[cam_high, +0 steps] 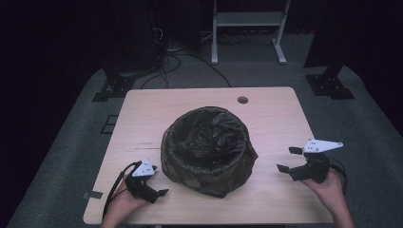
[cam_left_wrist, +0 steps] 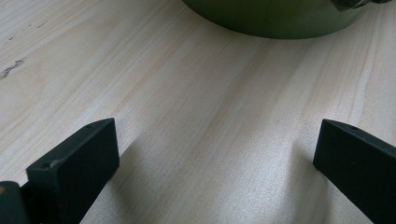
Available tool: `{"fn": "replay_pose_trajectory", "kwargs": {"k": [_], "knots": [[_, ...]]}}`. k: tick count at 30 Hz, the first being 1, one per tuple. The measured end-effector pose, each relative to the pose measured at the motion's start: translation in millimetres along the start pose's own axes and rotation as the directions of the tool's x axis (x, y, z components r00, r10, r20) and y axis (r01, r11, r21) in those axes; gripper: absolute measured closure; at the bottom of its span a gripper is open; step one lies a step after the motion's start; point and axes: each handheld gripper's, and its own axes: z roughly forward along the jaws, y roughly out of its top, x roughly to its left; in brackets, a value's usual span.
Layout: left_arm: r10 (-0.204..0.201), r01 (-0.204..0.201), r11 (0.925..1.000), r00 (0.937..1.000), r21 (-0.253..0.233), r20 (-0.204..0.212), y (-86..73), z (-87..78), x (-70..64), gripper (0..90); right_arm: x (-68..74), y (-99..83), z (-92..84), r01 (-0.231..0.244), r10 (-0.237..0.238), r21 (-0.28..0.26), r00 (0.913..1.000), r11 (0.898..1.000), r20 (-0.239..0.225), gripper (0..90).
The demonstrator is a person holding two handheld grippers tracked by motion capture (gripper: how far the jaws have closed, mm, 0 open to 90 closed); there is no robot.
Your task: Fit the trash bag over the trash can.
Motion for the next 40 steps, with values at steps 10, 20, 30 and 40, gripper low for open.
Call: {"fn": "replay_pose_trajectory", "kwargs": {"k": [10, 20, 30, 40], "knots": [[0.0, 0.0, 1.0, 1.0, 0.0, 0.0, 0.0, 0.0, 0.0, 0.0, -7.6, -30.9, 12.2, -0.029, 0.028, 0.042, 0.9989, 0.999, 0.036, 10.3], [0.002, -0.002, 1.0, 1.0, 0.001, 0.003, 0.0, -0.1, -0.1, 0.0, -9.7, -45.8, 25.0, -0.035, 0.029, 0.118, 0.9982, 0.992, 0.052, 10.3], [0.003, -0.003, 1.0, 1.0, 0.001, 0.003, -0.1, -0.1, -0.2, 0.0, -6.0, -47.6, 27.4, -0.007, -0.004, 0.141, 0.9971, 0.99, 0.076, 10.3], [0.003, -0.003, 1.0, 1.0, 0.001, 0.003, -0.1, -0.1, -0.2, 0.0, -5.4, -47.9, 27.2, -0.01, -0.001, 0.14, 0.9966, 0.99, 0.082, 10.4]]}}
